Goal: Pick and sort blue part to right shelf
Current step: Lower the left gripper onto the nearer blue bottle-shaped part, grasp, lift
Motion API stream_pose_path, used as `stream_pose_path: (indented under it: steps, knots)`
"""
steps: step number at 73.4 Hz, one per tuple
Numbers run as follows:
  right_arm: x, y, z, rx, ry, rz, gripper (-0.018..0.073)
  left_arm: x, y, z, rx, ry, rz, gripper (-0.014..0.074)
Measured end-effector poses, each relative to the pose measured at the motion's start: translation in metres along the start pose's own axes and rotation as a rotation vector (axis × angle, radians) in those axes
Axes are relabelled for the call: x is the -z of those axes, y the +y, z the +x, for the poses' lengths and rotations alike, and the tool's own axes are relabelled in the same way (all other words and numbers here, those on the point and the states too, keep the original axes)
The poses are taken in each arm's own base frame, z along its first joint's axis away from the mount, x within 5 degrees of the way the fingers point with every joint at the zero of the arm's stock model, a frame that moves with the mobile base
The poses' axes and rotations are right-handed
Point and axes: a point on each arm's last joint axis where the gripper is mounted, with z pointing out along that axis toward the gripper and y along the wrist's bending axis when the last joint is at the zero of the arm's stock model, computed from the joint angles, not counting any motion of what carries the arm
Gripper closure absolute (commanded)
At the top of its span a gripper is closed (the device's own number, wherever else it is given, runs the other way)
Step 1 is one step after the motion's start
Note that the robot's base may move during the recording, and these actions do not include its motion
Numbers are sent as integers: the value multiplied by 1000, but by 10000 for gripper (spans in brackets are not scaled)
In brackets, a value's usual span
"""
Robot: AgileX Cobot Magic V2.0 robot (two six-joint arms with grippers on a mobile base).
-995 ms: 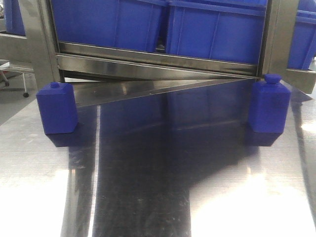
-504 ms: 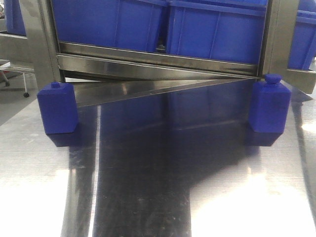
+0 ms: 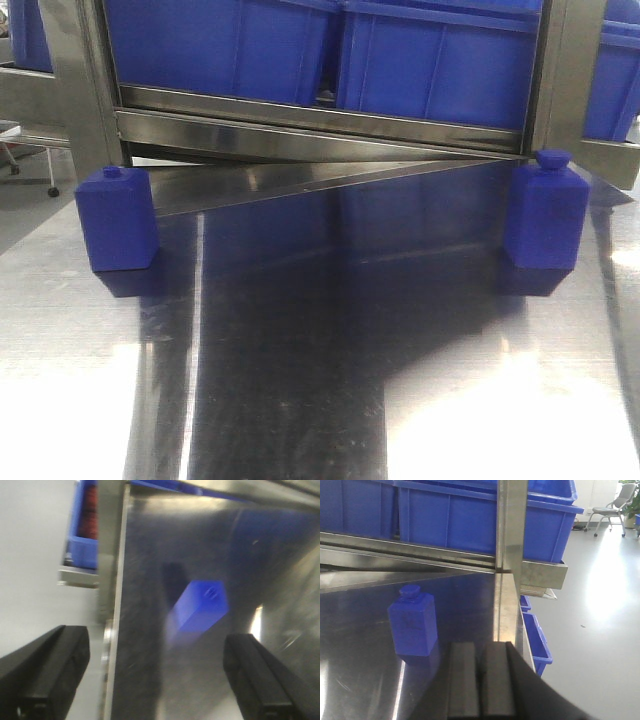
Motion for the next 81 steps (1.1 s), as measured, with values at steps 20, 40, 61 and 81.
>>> stream_pose_path:
  steps: [20, 40, 61, 81]
  knots:
    - [0, 0, 0, 0, 0, 0, 510, -36, -13, -36, 15, 85, 151, -21]
    - [0, 0, 0, 0, 0, 0, 510, -90, -26, -53, -1, 305, 139, 61]
    - [0, 0, 0, 0, 0, 0, 510, -154, -75, -44, -116, 468, -28, 60]
    - [0, 0, 0, 0, 0, 0, 510, -206, -68, -16, -53, 606, -168, 60]
